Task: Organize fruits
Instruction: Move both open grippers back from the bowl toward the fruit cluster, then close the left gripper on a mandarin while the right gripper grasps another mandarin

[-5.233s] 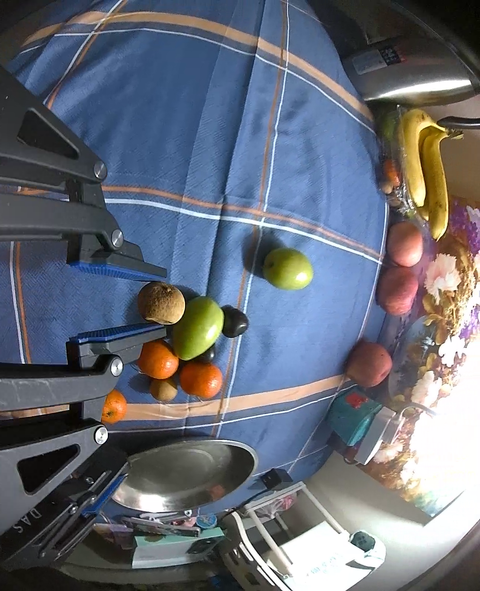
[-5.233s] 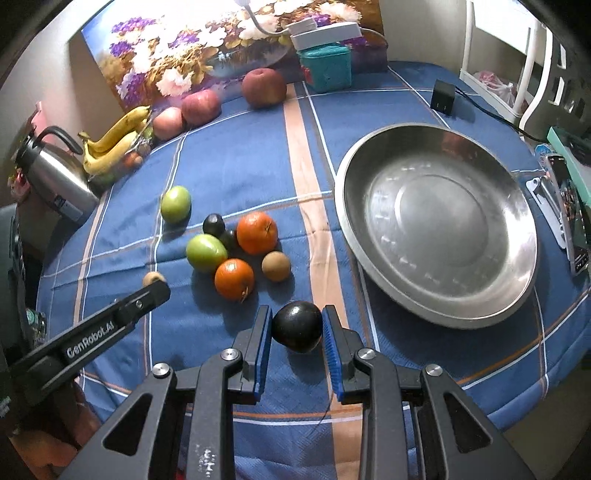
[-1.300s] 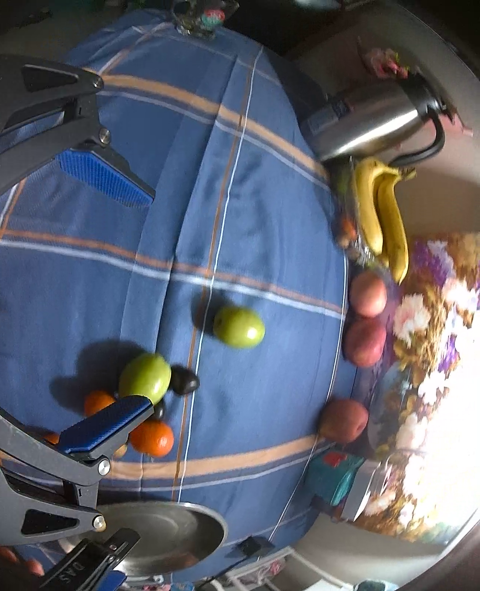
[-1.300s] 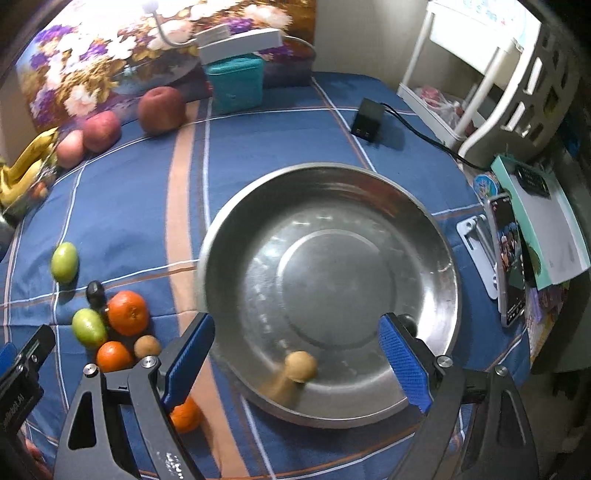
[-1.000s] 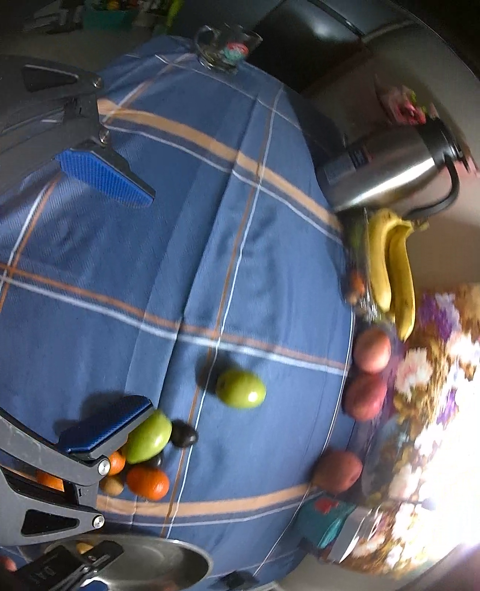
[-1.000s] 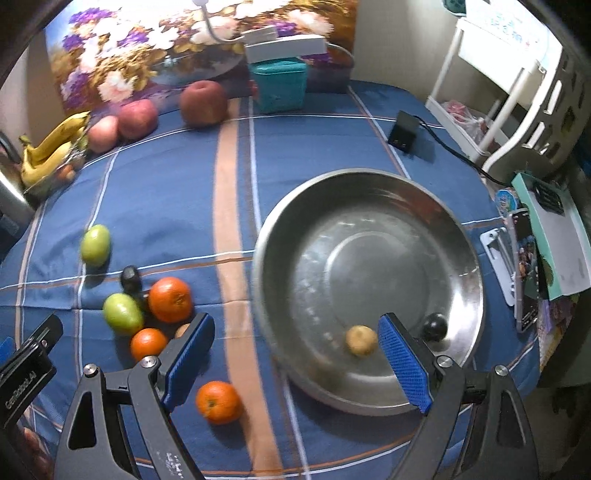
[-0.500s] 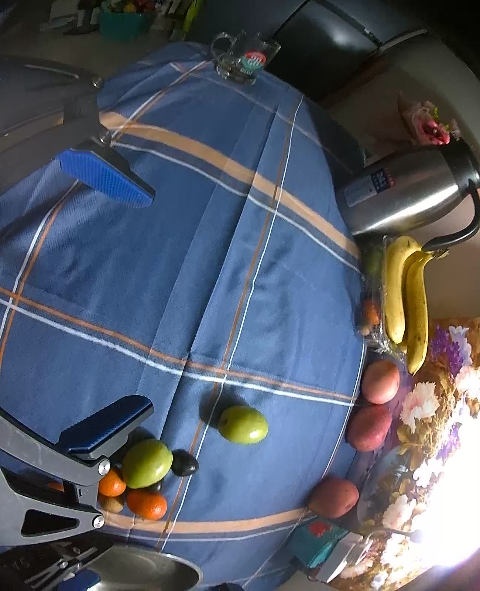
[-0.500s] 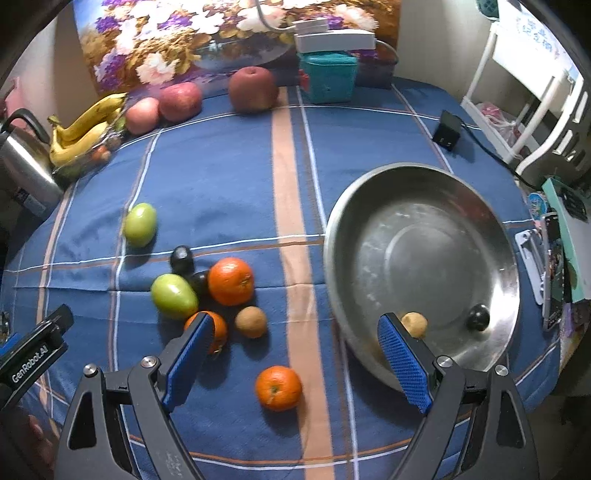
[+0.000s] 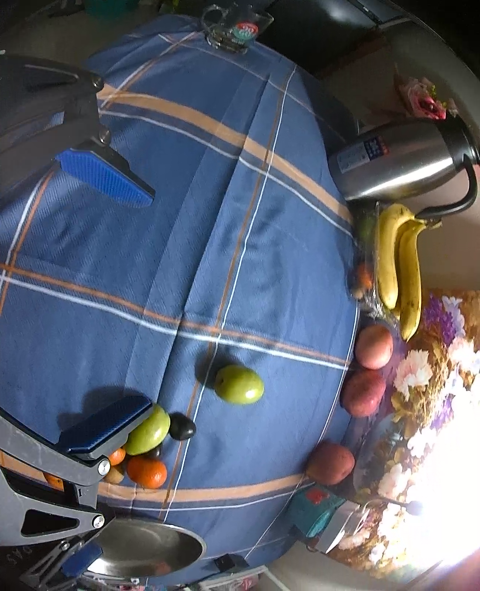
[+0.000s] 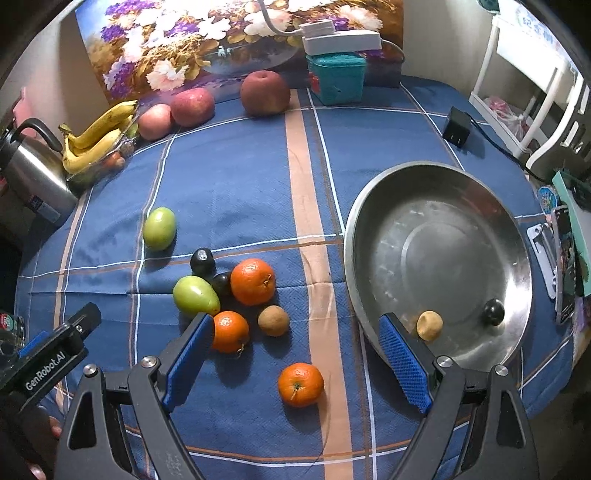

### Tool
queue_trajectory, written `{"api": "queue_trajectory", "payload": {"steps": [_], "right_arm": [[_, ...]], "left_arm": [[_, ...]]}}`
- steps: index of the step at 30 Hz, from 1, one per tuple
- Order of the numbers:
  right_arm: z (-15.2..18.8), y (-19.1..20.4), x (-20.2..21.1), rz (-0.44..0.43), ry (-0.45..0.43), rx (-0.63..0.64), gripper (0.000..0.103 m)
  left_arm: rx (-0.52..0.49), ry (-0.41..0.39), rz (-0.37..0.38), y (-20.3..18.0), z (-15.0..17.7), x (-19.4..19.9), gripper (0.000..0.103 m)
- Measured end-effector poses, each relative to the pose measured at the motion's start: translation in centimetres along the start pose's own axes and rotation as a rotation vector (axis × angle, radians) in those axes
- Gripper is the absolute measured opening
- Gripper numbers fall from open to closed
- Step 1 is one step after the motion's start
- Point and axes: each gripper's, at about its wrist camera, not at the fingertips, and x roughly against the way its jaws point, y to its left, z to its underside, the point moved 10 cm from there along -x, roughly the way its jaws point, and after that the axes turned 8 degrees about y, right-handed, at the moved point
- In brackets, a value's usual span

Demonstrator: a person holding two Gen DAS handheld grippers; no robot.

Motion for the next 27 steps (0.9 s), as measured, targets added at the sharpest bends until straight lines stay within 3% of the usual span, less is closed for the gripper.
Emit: {"api": "queue_trajectory", "payload": {"steps": [8, 10, 15, 18, 27], "right_arm": [[1.0, -0.2, -0.7, -0.031, 0.021, -0.012, 0.087], [1.2, -0.2, -0.9, -0.036, 0.030, -0.017, 0.075], [1.8, -0.2, -1.3, -0.045, 0.049, -0.017, 0.071], [2.2, -0.1, -1.6, -0.050, 0.066, -0.010, 0.061], [3.1, -0.4, -2.5, -0.047, 0.110, -0.013, 0.060]], "left_arm": [[-0.012, 0.002, 0.038, -1.4, 0.4, -1.2, 0.103], [-0.025, -0.007, 0.032, -1.7, 0.4, -1.3, 0.103], [-0.093, 0.025, 0.070, -3.4, 1.0, -1.7, 0.103], [-0.120, 0.031, 0.107, -4.5, 1.3, -1.6, 0.103], [-0.137, 0.101, 0.180, -6.4, 2.3, -2.4, 0.100]]}}
